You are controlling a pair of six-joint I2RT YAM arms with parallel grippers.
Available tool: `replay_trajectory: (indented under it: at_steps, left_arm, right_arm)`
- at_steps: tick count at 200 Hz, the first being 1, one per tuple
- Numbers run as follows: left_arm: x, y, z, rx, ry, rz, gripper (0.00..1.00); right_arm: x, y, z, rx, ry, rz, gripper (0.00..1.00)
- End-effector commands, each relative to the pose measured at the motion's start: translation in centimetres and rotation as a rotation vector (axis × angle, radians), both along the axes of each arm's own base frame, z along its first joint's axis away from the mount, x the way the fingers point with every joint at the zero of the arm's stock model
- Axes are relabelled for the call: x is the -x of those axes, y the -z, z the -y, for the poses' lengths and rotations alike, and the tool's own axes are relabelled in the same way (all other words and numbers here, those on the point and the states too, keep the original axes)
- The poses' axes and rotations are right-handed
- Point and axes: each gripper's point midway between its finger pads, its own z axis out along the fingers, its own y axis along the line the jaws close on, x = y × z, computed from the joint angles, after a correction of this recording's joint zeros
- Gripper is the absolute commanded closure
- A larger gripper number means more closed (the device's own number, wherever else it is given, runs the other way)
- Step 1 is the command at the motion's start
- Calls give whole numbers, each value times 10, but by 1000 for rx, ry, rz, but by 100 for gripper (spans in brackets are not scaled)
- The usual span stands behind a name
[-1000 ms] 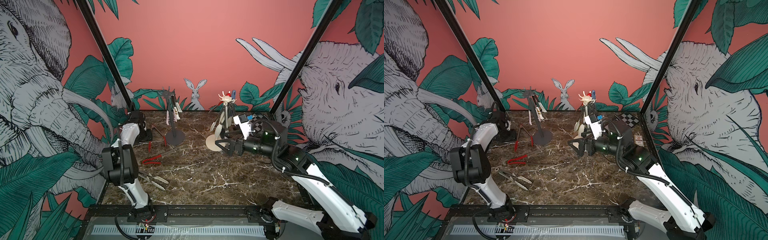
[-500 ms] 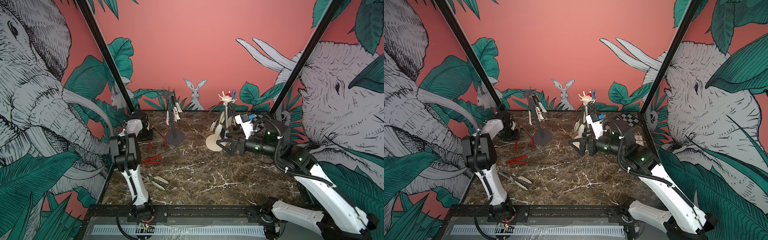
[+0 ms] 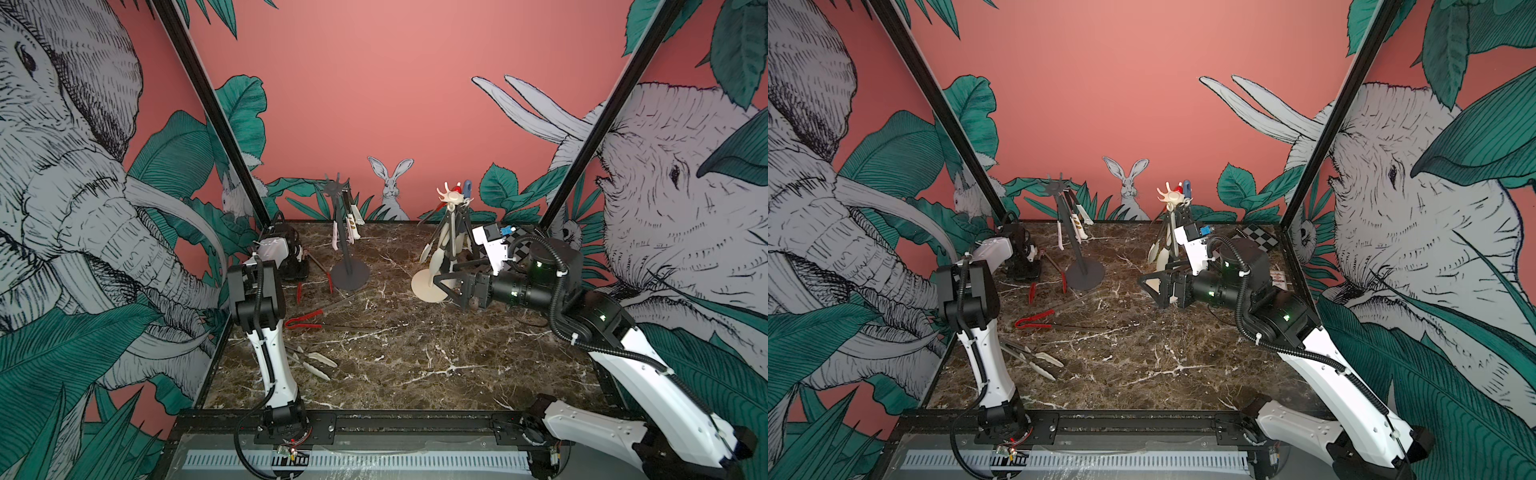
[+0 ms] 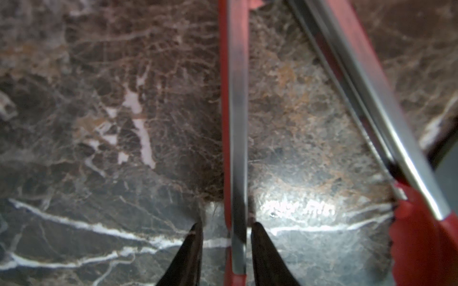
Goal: Hang food tongs on kitchen utensil racks
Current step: Pick up the food tongs from the center of the board.
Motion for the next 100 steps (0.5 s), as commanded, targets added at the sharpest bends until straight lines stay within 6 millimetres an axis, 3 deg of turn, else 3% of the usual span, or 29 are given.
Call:
replay_trajectory:
  at_steps: [1,61,100]
  left_arm:
    - [-1,-11,6,44,26,17,72]
    - [7,-11,15,83,65,63,90]
    - [7,-28,18,99,67,133,100]
  right_arm:
    - [1,-15,5,-51,28,35,1]
    - [-2,-17,9,-85,67,38,1]
    - [-3,-19,9,-94,69,47,1]
